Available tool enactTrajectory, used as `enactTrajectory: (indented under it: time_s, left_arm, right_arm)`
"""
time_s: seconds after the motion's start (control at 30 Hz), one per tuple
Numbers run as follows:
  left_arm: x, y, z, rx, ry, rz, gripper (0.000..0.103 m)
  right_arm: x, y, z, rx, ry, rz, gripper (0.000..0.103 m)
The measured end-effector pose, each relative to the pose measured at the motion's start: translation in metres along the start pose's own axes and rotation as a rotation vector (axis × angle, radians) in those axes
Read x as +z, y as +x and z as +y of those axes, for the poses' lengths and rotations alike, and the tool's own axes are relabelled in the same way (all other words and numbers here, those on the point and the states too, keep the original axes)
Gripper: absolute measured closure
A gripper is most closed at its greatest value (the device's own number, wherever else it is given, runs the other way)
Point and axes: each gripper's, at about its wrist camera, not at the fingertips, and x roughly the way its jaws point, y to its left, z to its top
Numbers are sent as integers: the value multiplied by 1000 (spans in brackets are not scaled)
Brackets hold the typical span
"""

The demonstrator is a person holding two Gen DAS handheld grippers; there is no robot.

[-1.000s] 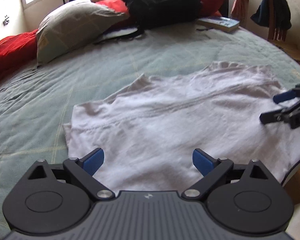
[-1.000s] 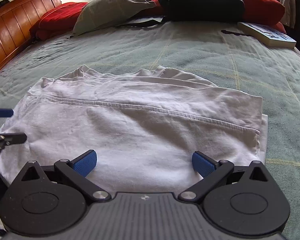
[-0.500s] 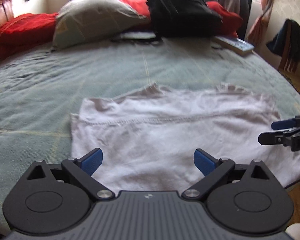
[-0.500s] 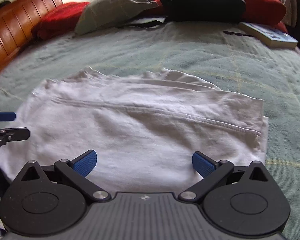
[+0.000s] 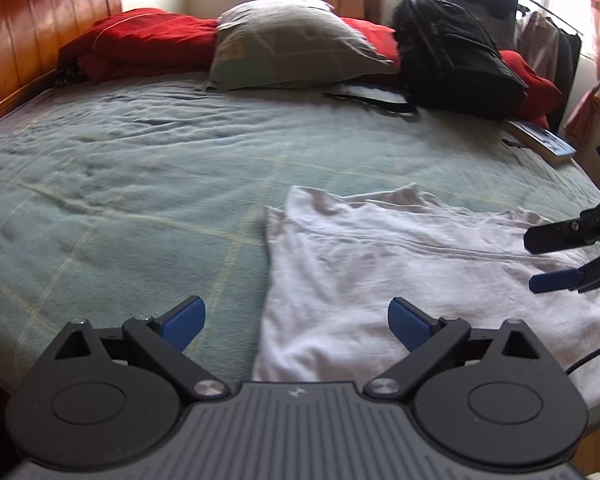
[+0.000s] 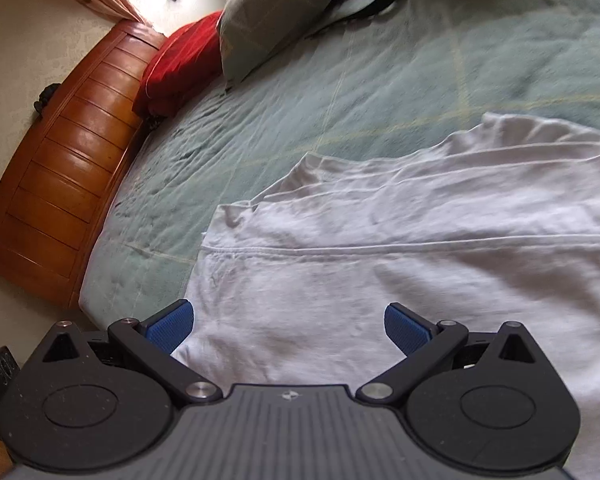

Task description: Fold clothes

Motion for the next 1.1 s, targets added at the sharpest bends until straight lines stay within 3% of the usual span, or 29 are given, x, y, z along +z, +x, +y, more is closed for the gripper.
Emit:
enactTrajectory:
  time_s: [0.23,0.37,0.57,0.93,1.1]
  left_arm:
    - [1,9,11,-33,-17,8,5]
    - [2,16,13,-79,-22,14,5]
    - [4,26,20,-147,-49,32,5]
    - [7,40,32,-202,-109,56,5]
    - [7,38,27,-228,-80,72,5]
  right_arm:
    - [6,30,10,-40,18,4,0]
    - [14,44,9,-104,3,-6,0]
    - [34,59,2,-114,23,-16,0]
    - [64,75,-3,-151,-7,-60,0]
    - [60,62,8,-160,-29,-67,0]
